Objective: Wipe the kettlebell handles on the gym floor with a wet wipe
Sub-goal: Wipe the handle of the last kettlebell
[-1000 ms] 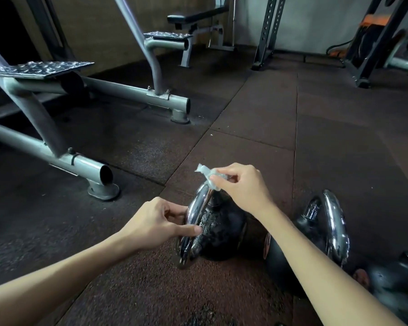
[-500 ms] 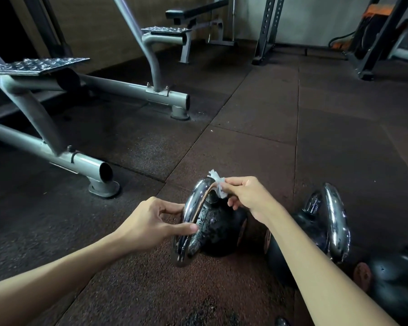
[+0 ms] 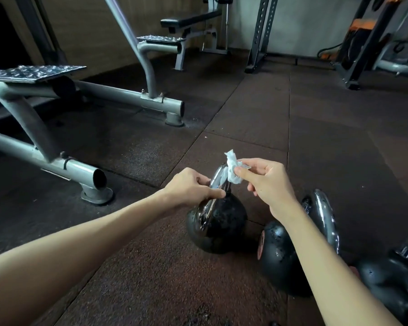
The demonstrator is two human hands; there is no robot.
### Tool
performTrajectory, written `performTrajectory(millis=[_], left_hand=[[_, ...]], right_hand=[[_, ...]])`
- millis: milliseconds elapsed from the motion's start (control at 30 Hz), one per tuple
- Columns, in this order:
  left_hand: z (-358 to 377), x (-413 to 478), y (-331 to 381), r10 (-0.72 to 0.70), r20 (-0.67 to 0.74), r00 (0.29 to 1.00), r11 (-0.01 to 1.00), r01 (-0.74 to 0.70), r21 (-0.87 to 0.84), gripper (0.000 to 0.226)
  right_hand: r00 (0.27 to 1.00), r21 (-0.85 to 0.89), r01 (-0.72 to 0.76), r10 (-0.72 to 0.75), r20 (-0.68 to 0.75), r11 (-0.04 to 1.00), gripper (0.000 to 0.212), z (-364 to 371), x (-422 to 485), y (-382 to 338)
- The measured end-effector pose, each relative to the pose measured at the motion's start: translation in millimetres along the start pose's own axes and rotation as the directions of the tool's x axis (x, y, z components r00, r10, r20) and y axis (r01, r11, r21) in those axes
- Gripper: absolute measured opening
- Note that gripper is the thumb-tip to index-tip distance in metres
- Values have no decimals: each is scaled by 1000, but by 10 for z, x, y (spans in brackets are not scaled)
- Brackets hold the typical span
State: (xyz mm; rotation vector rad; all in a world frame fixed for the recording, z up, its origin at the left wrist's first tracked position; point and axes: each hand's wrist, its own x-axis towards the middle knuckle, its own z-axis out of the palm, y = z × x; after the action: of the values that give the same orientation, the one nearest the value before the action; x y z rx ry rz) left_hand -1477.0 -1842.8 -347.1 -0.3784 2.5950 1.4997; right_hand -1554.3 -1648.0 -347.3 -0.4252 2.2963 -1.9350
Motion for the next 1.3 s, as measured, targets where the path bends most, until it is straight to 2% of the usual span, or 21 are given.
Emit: performTrajectory(millis=[133, 200, 367, 433, 467, 500, 567, 633, 800, 900, 1067, 1100, 1167, 1200, 1233, 1300], left_hand=[[74, 282, 127, -38, -15, 999, 999, 39, 32, 72], [109, 384, 168, -36, -27, 999, 999, 37, 36, 84], [129, 490, 256, -62, -10, 998, 998, 63, 27, 74], [93, 424, 237, -43, -21, 999, 997, 44, 58, 49], [78, 365, 231, 3, -76, 997, 996, 4, 87, 39], [71, 305, 223, 83, -157, 984, 992, -65, 112, 39], [61, 184, 216, 291, -308, 906, 956, -262, 131, 56], [21, 67, 243, 425, -334, 841, 905, -389, 173, 60], [-113, -41, 249, 492, -299, 817, 869, -441, 225, 49], [-85, -116, 234, 542, -318, 778, 840, -500, 209, 48], [-18, -160, 112, 565, -414, 714, 825, -494, 275, 32], [-9, -160, 81, 560, -438, 703, 829, -484, 282, 27], [-24, -159, 32, 519, -480, 707, 854, -453, 256, 22], [-48, -150, 11, 484, -494, 722, 874, -430, 228, 21], [-78, -132, -11, 447, -496, 744, 893, -407, 194, 22], [-127, -86, -49, 401, -468, 787, 915, -372, 157, 26]], right_hand=[[996, -9, -71, 70, -51, 997, 17, -168, -6, -81], [989, 33, -124, 126, -72, 992, 23, -213, 5, -111], [973, 116, -199, 210, -93, 973, 29, -194, 70, -172], [970, 108, -217, 227, -83, 970, 27, -190, 97, -192], [968, 111, -228, 237, -76, 967, 26, -183, 106, -193], [966, 119, -240, 249, -64, 963, 24, -165, 115, -185], [965, 137, -257, 262, -18, 957, 20, -106, 109, -176], [968, 137, -249, 246, 42, 959, 15, -43, 85, -184], [955, 140, -267, 242, 172, 953, 20, 29, 94, -298], [951, 88, -265, 245, 188, 960, 21, 75, 127, -321], [944, -6, -182, 176, 277, 983, 20, 106, 85, -318], [948, -25, -130, 132, 290, 991, 19, 79, 74, -333], [977, -138, 82, -52, 207, 987, 16, -43, 114, -328], [972, -287, 208, -166, 165, 935, 25, -131, 176, -305], [951, -438, 305, -243, 194, 846, 35, -218, 252, -275], [890, -605, 443, -243, 386, 661, 48, -303, 412, -218]])
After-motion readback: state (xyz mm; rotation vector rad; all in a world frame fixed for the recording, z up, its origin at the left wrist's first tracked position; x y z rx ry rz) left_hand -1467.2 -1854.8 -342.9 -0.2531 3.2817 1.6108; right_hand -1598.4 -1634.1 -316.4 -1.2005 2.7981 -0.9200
